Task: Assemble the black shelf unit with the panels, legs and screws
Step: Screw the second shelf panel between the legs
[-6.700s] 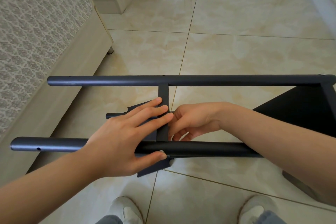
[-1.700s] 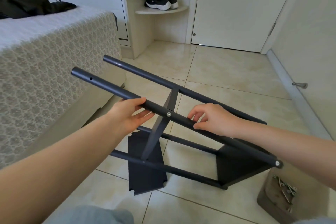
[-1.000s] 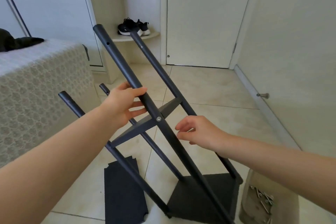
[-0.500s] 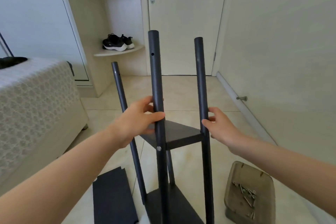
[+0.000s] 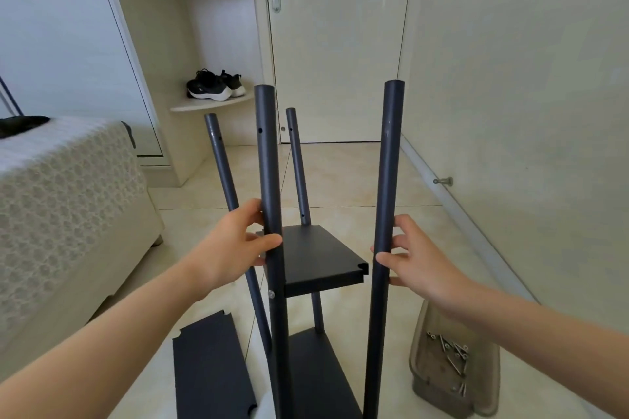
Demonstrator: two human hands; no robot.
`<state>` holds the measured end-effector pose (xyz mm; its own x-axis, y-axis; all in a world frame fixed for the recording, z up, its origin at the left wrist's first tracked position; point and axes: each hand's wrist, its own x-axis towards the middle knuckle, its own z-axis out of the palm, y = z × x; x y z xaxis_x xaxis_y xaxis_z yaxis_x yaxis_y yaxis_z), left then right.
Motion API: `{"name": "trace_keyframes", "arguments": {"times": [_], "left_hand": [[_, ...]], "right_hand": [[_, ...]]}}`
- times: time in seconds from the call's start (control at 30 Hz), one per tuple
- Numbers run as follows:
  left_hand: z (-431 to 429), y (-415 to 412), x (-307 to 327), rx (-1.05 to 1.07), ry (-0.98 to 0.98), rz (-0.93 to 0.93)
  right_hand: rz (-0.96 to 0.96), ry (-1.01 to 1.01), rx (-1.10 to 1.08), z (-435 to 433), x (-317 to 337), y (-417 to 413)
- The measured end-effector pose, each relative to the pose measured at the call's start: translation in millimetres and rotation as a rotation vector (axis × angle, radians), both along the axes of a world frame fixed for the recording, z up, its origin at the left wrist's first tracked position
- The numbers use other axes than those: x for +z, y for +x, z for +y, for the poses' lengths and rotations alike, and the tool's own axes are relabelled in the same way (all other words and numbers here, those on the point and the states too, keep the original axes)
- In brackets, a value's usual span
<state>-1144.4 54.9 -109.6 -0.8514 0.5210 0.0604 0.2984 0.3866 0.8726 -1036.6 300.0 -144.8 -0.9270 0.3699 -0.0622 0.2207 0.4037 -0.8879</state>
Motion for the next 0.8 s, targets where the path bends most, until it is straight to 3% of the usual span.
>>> {"name": "trace_keyframes", "arguments": {"times": [0.43, 0.8], "left_hand": [[-3, -13, -19, 0.017, -0.1, 0.116], [-16, -9, -29, 0.019, -0.178, 0.068]], "right_hand": [[-0.078, 0.05, 0.081, -13, -16, -1], [-0.125, 0.112, 0.1, -11, -28, -2]]}}
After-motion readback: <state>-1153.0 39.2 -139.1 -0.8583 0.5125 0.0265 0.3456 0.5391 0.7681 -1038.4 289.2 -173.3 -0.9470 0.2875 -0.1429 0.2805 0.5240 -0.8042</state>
